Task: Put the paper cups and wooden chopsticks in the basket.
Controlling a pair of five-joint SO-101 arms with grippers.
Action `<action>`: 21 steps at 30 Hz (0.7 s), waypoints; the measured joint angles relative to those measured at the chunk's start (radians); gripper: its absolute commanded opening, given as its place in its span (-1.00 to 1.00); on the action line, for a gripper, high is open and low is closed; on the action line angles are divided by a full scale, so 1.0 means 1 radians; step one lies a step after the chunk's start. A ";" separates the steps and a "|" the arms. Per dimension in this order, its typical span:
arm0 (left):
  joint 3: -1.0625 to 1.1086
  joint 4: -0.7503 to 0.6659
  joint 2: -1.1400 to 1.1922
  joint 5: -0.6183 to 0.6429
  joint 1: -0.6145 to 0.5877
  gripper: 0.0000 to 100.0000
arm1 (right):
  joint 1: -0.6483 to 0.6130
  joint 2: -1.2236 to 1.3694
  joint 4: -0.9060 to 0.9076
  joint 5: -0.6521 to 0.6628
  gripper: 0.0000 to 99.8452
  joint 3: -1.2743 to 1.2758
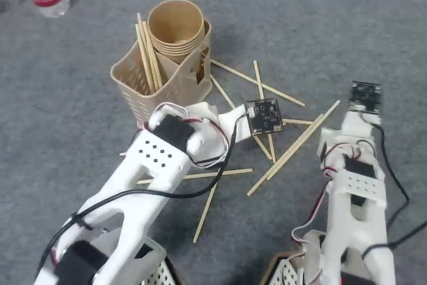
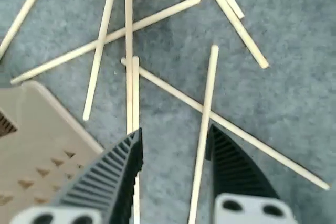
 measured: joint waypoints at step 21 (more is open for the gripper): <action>-0.253 -0.155 0.594 -0.115 -0.130 -0.62 | -0.008 -0.098 -0.091 -0.023 -0.98 0.084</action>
